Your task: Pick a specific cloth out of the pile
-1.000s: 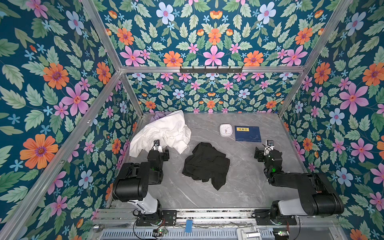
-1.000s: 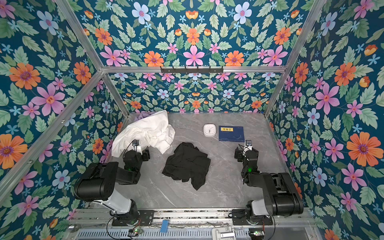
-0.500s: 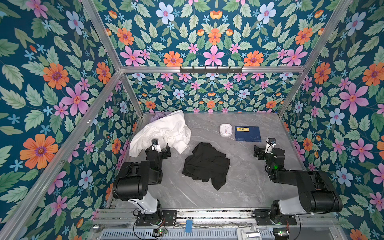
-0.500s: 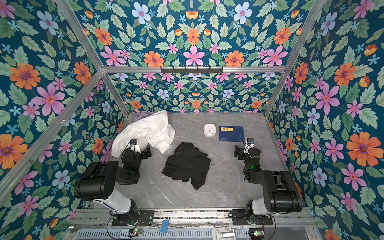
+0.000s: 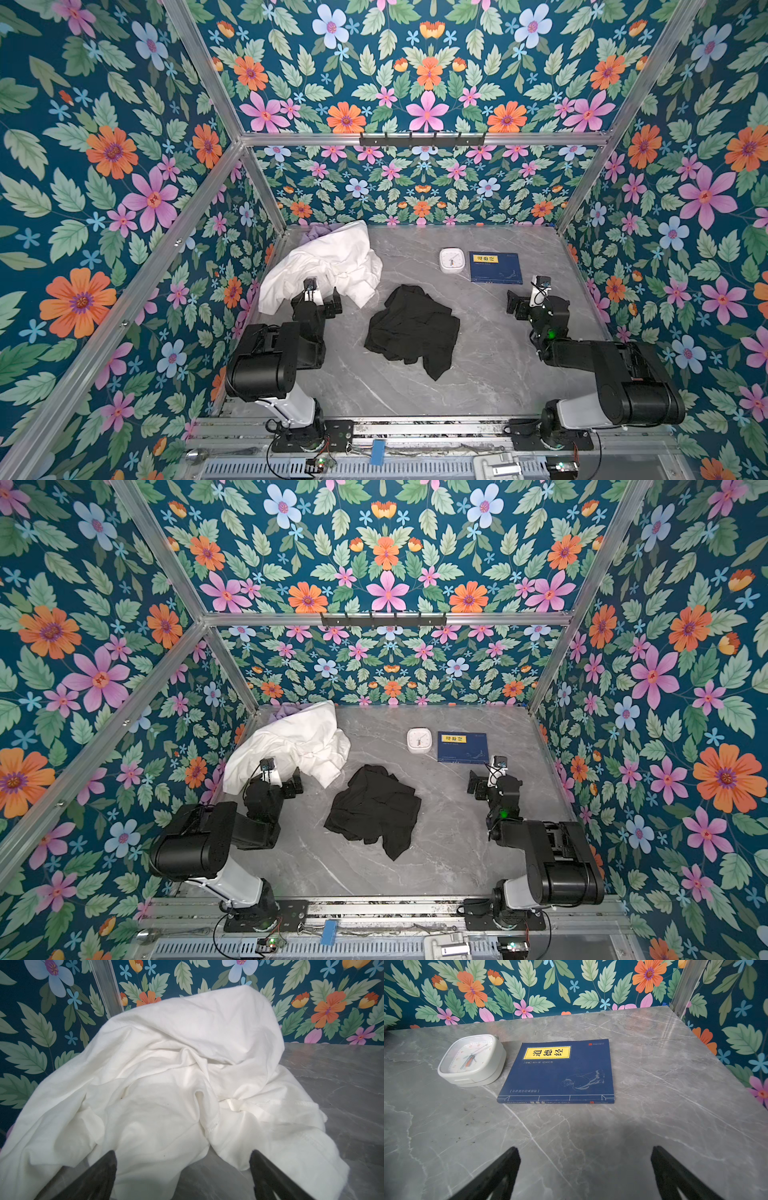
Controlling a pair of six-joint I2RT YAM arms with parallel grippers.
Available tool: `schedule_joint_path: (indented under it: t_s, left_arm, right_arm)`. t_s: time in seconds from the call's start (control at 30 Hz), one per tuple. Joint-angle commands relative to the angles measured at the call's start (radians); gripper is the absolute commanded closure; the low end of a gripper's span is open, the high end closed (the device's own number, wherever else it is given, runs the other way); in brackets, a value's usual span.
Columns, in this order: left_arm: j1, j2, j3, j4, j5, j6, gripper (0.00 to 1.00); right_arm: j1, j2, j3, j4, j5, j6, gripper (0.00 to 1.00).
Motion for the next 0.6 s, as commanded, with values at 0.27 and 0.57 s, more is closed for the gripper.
schedule_joint_path:
  t_s: [0.27, 0.57]
  left_arm:
    - [0.003, 0.002, 0.009, 0.014, 0.015, -0.005, 0.0]
    - [0.001, -0.005, -0.005, 0.039, 0.01, -0.002, 0.0]
  right_arm:
    - [0.001, -0.004, 0.002, -0.008, -0.006, 0.01, 0.01]
    - [0.001, -0.005, 0.001, -0.007, -0.006, 0.01, 0.01]
